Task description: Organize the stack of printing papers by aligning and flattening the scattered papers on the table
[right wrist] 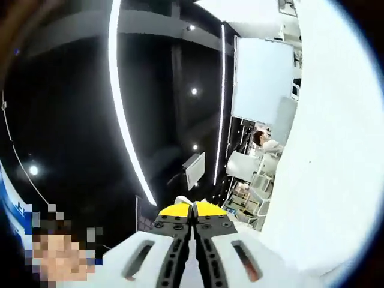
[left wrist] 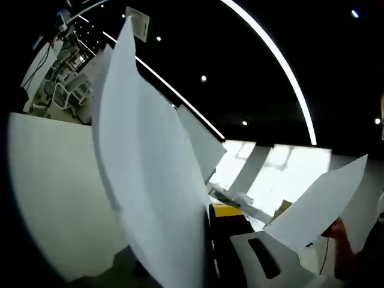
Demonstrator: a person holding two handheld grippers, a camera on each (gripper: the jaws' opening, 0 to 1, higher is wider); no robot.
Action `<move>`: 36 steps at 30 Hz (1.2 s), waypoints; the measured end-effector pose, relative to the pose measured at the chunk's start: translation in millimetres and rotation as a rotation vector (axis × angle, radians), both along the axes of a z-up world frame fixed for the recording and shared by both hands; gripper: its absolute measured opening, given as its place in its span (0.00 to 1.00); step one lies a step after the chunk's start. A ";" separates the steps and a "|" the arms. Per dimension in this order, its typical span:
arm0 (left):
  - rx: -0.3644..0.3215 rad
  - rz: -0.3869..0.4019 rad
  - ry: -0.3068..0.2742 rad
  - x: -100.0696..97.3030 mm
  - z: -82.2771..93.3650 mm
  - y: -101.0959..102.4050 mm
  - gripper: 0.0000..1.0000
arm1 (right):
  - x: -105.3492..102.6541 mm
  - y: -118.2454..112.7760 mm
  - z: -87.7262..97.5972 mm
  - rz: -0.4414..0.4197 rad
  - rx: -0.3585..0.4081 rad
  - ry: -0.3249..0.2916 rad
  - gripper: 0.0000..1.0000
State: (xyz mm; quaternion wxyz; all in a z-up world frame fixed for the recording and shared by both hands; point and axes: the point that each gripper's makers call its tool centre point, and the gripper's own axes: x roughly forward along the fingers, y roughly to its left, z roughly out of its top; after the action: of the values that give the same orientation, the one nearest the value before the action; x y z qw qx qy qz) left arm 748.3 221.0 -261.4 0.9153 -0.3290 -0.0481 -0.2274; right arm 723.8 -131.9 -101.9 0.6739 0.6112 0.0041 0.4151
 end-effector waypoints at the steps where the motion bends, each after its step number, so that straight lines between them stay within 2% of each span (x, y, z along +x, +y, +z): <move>1: -0.001 0.000 0.000 0.0 -0.1 0.2 0.09 | 2.1 -1.0 -1.5 0.002 0.008 0.008 0.00; 5: -0.002 0.000 0.000 -0.1 -0.3 0.5 0.09 | 6.4 -2.0 -6.2 0.008 0.038 0.036 0.00; 12: -0.004 -0.001 0.000 -0.9 -0.4 -0.5 0.09 | 20.6 -17.5 -16.4 -0.010 0.120 0.102 0.00; 22: -0.005 -0.001 0.000 -1.8 -0.7 -0.8 0.09 | 37.9 -31.3 -38.3 -0.046 0.252 0.217 0.00; 36: 0.009 0.001 -0.007 -2.7 0.1 -1.6 0.11 | 64.8 -59.3 -56.0 -0.066 0.429 0.321 0.00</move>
State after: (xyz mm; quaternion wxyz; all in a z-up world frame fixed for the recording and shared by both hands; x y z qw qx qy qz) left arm 745.6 219.4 -261.3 0.9167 -0.3239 -0.0502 -0.2284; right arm 788.6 -191.1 -157.9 0.5329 0.7978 0.0032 0.2819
